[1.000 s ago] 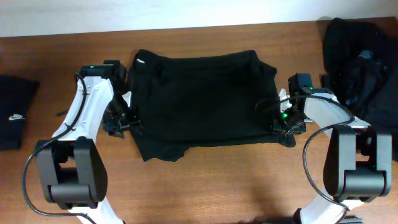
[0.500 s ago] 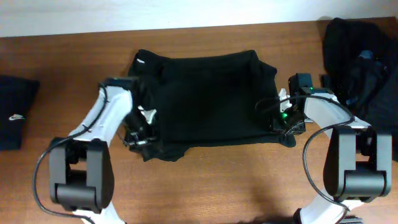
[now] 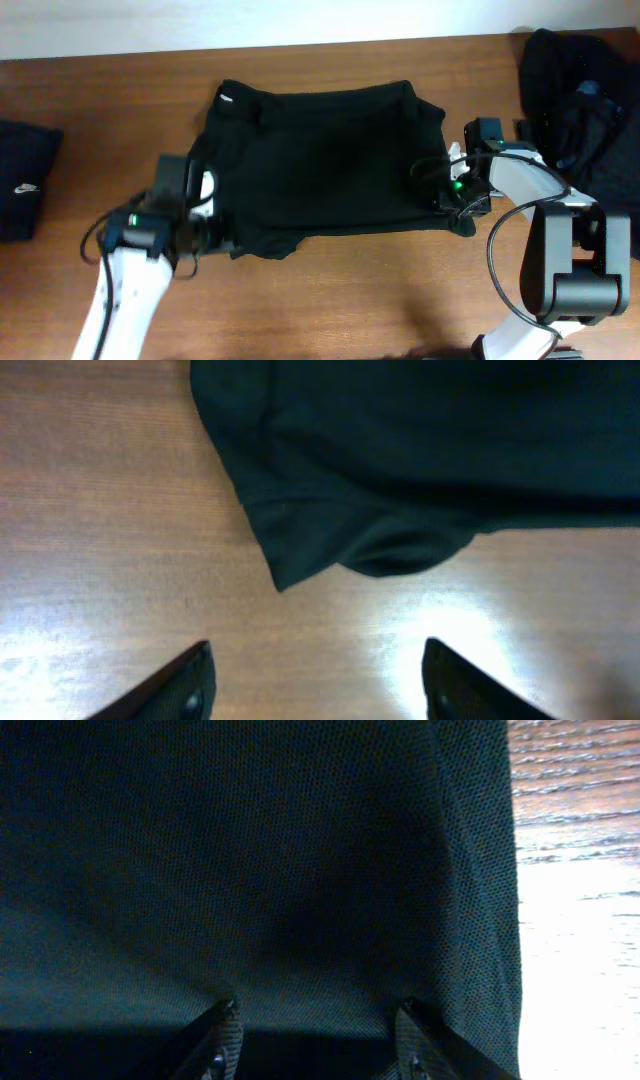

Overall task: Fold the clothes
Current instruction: 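Grasp the black shirt's lower-left hem corner with the left gripper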

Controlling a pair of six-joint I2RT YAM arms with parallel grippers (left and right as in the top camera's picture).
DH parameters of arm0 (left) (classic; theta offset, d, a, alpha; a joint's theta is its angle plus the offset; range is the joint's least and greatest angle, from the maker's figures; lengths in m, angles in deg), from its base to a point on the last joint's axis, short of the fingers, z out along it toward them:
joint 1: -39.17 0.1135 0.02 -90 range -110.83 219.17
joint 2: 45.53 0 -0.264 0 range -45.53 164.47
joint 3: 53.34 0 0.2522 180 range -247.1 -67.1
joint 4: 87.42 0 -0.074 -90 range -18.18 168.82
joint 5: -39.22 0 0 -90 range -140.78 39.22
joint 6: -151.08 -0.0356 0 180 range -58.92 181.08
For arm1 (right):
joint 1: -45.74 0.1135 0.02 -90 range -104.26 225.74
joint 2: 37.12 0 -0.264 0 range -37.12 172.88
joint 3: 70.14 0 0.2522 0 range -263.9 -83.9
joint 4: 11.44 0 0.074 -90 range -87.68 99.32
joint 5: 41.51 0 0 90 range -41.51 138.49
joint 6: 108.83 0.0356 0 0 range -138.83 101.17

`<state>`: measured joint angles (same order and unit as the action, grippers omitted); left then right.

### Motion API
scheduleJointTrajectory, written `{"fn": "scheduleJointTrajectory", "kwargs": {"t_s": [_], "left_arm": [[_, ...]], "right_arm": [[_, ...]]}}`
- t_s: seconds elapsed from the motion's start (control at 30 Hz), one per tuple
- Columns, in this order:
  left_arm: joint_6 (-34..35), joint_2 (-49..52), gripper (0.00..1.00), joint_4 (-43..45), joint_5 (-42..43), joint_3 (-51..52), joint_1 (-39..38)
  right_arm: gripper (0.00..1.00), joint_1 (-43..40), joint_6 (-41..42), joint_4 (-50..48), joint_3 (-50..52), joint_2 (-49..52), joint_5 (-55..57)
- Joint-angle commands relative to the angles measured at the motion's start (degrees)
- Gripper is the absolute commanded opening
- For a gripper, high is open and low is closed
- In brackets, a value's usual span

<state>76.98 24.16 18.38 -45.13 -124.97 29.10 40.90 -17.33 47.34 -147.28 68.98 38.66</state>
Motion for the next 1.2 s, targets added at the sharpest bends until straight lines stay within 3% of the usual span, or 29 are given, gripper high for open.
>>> {"fn": "scheduleJointTrajectory", "kwargs": {"t_s": [0.0,0.23,0.5,0.63,1.17], "left_arm": [[0.76,-0.35,0.64,2.89,-1.44,9.07,0.00],[1.44,0.48,0.65,17.31,0.59,18.84,0.00],[2.10,1.16,0.63,23.47,0.72,20.24,0.00],[4.04,2.58,0.55,26.01,0.98,22.49,-0.02],[4.00,5.64,0.53,34.16,0.50,24.39,0.00]], "right_arm": [[0.55,-0.42,-0.15,-0.72,0.48,0.46,-0.31],[0.55,-0.42,-0.13,-0.52,0.48,0.46,-0.33],[0.55,-0.42,-0.15,-0.48,0.48,0.46,-1.16],[0.55,-0.42,-0.15,-0.50,0.48,0.46,-1.16],[0.55,-0.44,-0.15,-0.52,0.48,0.46,-1.14]]}}
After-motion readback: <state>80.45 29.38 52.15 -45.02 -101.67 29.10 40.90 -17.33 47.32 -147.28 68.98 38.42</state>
